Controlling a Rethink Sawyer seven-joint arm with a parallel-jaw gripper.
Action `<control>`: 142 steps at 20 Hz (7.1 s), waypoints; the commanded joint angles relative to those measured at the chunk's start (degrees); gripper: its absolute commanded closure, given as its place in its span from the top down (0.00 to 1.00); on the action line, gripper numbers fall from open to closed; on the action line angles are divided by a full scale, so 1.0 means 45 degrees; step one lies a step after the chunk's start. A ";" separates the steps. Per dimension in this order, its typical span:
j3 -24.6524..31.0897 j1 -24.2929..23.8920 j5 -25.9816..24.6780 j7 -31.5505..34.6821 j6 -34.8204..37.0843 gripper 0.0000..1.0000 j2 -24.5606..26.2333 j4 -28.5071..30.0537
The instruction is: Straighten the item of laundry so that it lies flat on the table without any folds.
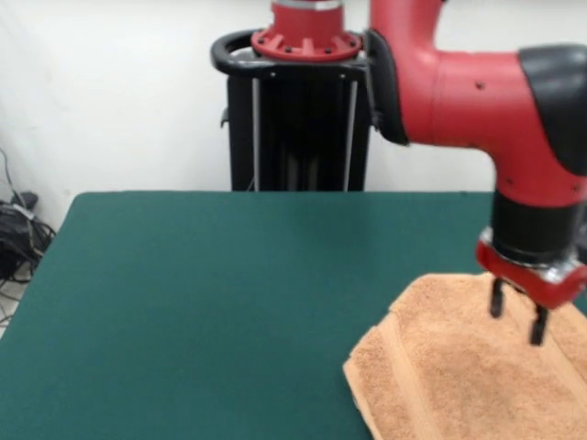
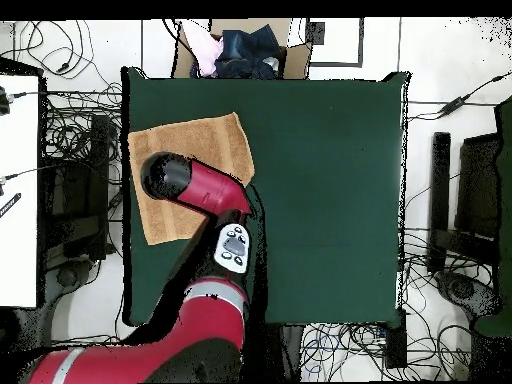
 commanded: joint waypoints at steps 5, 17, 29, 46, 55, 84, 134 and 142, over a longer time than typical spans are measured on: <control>0.1657 -0.1166 -0.2019 -0.0784 -0.0693 1.00 -0.0385 0.2849; 0.2286 -0.2123 -0.4111 -0.0481 -0.2745 1.00 0.0624 0.2828; 0.2586 -0.2307 -0.5172 0.0412 -0.3496 1.00 0.1340 0.2179; 0.2609 -0.3409 -0.7166 -0.0887 -0.3952 0.00 0.1380 0.2521; 0.3439 -0.5955 -1.0424 -0.2730 -0.3298 0.00 0.1259 0.2468; 0.4925 -0.9283 -1.5233 -0.3879 0.0882 0.00 -0.0055 0.2827; 0.4342 -0.9398 -1.8483 -0.3449 0.0272 0.00 -0.1062 0.4769; 0.4187 -0.9329 -1.8727 -0.3273 0.0105 0.00 -0.0957 0.4731</control>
